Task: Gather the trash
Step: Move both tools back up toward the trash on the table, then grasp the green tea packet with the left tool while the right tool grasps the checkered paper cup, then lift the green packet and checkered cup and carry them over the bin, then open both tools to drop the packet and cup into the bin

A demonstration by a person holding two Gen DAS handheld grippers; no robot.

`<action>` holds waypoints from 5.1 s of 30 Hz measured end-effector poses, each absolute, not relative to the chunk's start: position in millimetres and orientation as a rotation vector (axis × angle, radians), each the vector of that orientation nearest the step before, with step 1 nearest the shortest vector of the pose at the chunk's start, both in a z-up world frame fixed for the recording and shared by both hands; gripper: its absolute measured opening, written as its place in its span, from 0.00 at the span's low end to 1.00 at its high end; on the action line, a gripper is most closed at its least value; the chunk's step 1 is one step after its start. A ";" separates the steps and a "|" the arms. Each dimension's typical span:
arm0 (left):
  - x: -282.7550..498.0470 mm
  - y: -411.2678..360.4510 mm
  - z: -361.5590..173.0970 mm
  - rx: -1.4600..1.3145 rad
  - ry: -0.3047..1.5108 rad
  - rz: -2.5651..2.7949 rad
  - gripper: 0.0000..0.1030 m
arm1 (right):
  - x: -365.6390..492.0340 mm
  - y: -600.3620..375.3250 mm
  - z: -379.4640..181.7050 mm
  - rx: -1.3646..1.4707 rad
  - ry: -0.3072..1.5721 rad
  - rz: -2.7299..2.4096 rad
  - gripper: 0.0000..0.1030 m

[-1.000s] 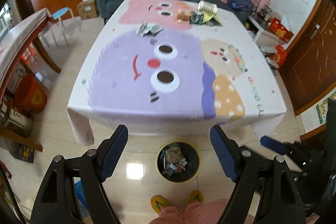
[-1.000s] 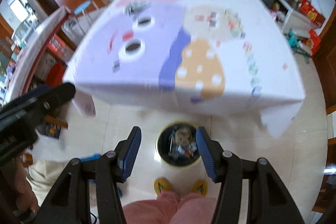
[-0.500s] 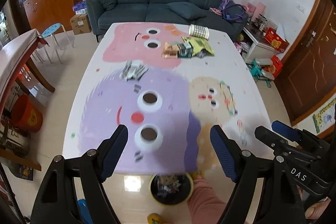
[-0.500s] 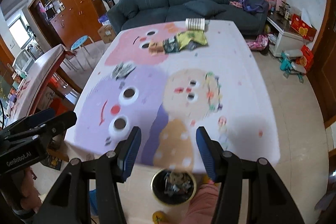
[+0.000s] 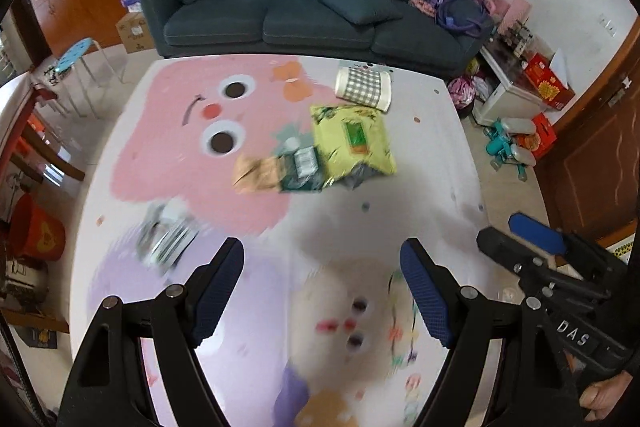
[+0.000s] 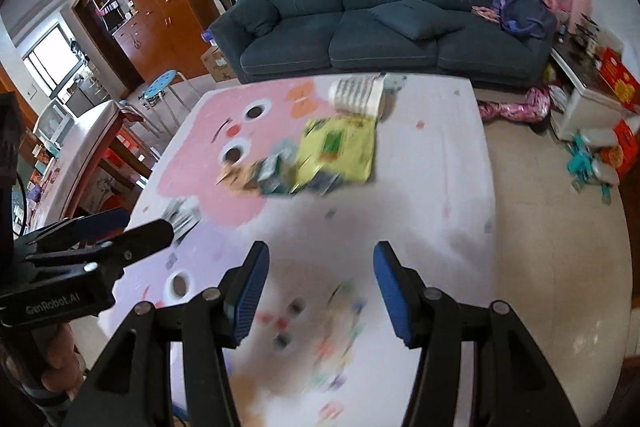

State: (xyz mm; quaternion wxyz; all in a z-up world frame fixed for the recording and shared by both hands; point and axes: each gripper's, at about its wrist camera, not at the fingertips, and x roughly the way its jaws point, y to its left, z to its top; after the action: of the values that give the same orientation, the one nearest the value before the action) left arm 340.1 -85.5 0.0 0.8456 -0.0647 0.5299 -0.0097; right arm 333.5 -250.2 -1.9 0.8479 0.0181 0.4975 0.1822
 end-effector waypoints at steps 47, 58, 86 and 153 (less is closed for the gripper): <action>541.8 -121.5 -185.0 -0.172 1.474 -0.055 0.56 | 549.3 -274.4 -123.1 0.413 1.104 0.626 0.02; 515.1 -148.2 -163.1 -0.111 1.433 -0.047 0.08 | 504.2 -291.8 -100.3 0.387 1.077 0.618 0.02; 262.7 -98.1 -74.1 0.011 1.321 -0.201 0.07 | 277.1 -250.6 -47.3 0.254 1.151 0.541 0.02; -26.8 -33.0 -457.4 -0.027 1.612 -0.201 0.53 | -33.6 -165.6 -441.8 0.295 1.567 0.143 0.20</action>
State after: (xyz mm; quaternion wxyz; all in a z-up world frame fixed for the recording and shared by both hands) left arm -26.8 -33.0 -457.4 0.6877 -0.0122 0.7203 -0.0899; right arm -33.6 -165.6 -441.8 0.6964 0.1323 0.7024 0.0642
